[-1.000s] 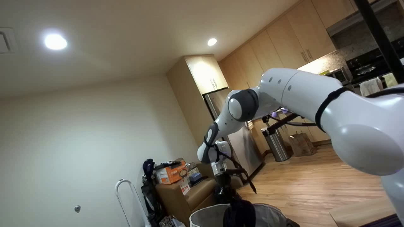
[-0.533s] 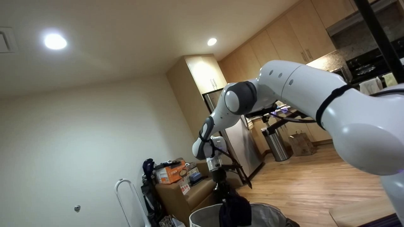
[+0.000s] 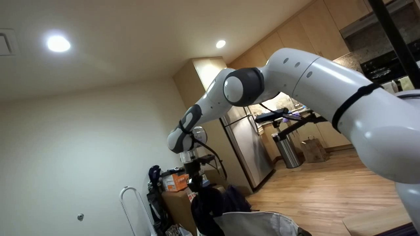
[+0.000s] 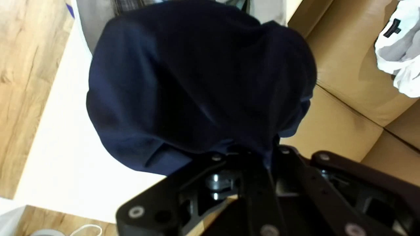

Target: Take the black clothing out of the pink laundry bag and place it on top of the white clothing on the sofa

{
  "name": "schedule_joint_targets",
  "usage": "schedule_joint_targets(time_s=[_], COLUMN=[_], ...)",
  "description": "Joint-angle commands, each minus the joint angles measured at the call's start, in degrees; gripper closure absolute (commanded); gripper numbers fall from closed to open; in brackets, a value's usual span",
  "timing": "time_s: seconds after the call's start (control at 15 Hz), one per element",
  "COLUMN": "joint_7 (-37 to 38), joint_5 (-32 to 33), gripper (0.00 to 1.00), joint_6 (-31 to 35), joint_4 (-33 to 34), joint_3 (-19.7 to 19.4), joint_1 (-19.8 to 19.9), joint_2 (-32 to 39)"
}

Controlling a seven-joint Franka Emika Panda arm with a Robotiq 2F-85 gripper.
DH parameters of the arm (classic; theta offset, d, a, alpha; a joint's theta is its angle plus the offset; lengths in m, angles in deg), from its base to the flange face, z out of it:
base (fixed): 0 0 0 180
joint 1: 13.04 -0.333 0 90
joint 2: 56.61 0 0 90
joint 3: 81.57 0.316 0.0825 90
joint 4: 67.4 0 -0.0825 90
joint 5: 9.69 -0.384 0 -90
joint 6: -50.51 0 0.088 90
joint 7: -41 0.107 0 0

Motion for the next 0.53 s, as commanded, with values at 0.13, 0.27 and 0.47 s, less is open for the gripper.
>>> schedule_joint_targets(time_s=[0.13, 0.27, 0.47], joint_7=[-2.74, -2.05, -3.05], joint_5=[5.12, 1.11, -0.65], gripper=[0.96, 0.94, 0.96], joint_6=[0.4, -0.45, -2.86], joint_4=[-4.24, -0.45, -1.0], joint_3=[3.41, -2.44, -1.99], joint_1=[-6.87, -11.15, -11.49], joint_2=[-11.25, -8.17, -9.12])
